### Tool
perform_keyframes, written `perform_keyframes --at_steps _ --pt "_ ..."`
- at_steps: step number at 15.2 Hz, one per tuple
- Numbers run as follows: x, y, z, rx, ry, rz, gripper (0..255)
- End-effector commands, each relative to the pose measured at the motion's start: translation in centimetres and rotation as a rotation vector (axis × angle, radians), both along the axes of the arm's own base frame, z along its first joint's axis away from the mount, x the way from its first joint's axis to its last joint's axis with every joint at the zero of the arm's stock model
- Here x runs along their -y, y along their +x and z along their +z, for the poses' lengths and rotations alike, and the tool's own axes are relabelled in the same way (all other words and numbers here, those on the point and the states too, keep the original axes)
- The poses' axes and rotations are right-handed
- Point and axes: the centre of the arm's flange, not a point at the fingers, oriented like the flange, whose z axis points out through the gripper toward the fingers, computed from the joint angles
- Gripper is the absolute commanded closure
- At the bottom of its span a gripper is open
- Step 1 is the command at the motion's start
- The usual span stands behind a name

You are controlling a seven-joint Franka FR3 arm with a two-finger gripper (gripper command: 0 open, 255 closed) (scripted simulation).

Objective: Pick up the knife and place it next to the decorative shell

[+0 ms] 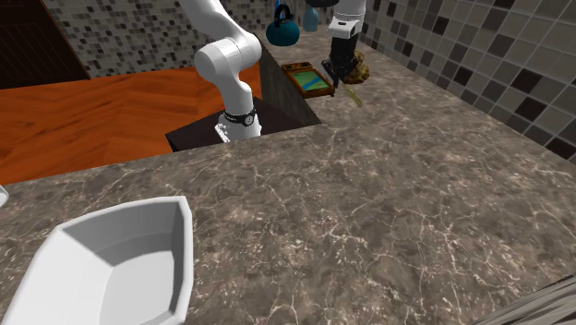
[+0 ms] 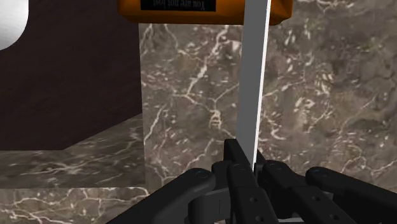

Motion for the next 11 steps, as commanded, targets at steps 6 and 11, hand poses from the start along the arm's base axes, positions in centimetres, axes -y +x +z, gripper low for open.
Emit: perform_keyframes --at_steps 6,11 --pt "0.1 0.0 -3.8 0.000 0.000 0.000 255" --pt "0.1 0.0 -6.5 0.000 0.000 0.000 255"
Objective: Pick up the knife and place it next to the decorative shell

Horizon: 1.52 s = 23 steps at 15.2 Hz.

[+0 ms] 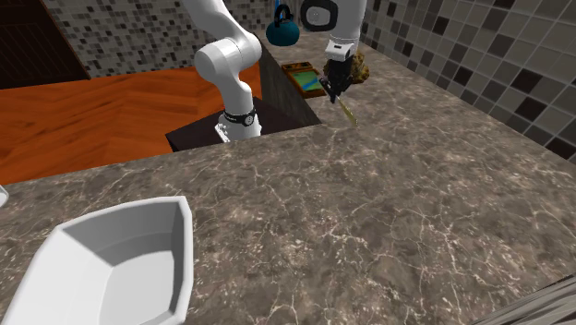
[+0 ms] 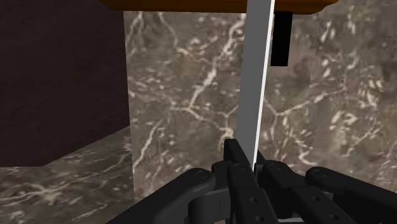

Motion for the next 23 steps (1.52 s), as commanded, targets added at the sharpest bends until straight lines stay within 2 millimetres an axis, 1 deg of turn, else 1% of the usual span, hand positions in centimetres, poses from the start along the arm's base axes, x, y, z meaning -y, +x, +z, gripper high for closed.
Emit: perform_keyframes --at_steps 1,7,8,13,16,17,23 --pt "-0.1 0.1 -0.6 0.000 0.000 0.000 255" --pt "-0.1 0.1 -0.6 0.000 0.000 0.000 255" --pt "-0.1 0.1 -0.6 0.000 0.000 0.000 0" --pt "-0.1 0.1 -0.6 0.000 0.000 0.000 0" --pt "0.0 0.2 3.4 0.000 0.000 0.000 0" --pt "0.0 0.2 4.4 0.000 0.000 0.000 0" --pt "0.0 0.2 4.4 0.000 0.000 0.000 0"
